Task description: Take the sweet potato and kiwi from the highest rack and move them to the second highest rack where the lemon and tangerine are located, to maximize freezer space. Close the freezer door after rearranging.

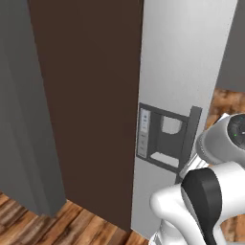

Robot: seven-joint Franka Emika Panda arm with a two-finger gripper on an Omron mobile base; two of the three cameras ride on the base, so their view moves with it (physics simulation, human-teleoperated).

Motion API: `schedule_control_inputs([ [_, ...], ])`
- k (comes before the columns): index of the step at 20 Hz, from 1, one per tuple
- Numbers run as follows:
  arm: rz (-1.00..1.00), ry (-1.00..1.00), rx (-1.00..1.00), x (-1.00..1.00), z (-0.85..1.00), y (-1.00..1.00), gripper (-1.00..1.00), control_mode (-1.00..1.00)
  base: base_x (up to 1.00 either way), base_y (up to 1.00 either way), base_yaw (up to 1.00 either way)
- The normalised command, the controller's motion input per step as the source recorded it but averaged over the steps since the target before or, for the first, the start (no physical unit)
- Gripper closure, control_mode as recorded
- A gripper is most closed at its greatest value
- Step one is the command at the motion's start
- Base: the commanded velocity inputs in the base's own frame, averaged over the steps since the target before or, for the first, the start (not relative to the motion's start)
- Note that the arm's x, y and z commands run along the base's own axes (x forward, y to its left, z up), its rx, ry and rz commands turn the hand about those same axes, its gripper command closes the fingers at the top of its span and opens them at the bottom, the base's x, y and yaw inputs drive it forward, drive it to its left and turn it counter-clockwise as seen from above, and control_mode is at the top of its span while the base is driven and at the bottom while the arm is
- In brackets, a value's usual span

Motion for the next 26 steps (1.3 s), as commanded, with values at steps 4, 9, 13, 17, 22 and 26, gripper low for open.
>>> schedule_control_inputs([
  [4, 0.0, 0.0, 0.0, 0.0, 0.0, 0.0, -1.0, 1.0, 0.31, 0.47, -0.49],
  [9, -0.2, -0.06, 0.0, 0.54, 0.0, 0.04, -1.0, -1.0, 0.08, 0.07, -0.08],
  [13, -0.21, -0.27, 0.0, 0.69, 0.05, -0.1, -1.0, -1.0, 0.0, 0.0, 0.0],
  [17, -0.03, -0.4, 0.02, 0.5, 0.07, -0.39, -1.0, -1.0, 0.0, 0.0, 0.0],
  [22, 0.0, -0.22, 0.16, 0.5, 0.19, -0.52, -1.0, -1.0, 0.0, 0.0, 0.0],
  [26, -0.02, 0.0, 0.19, 0.53, 0.29, -0.4, -1.0, -1.0, 0.0, 0.0, 0.0],
])
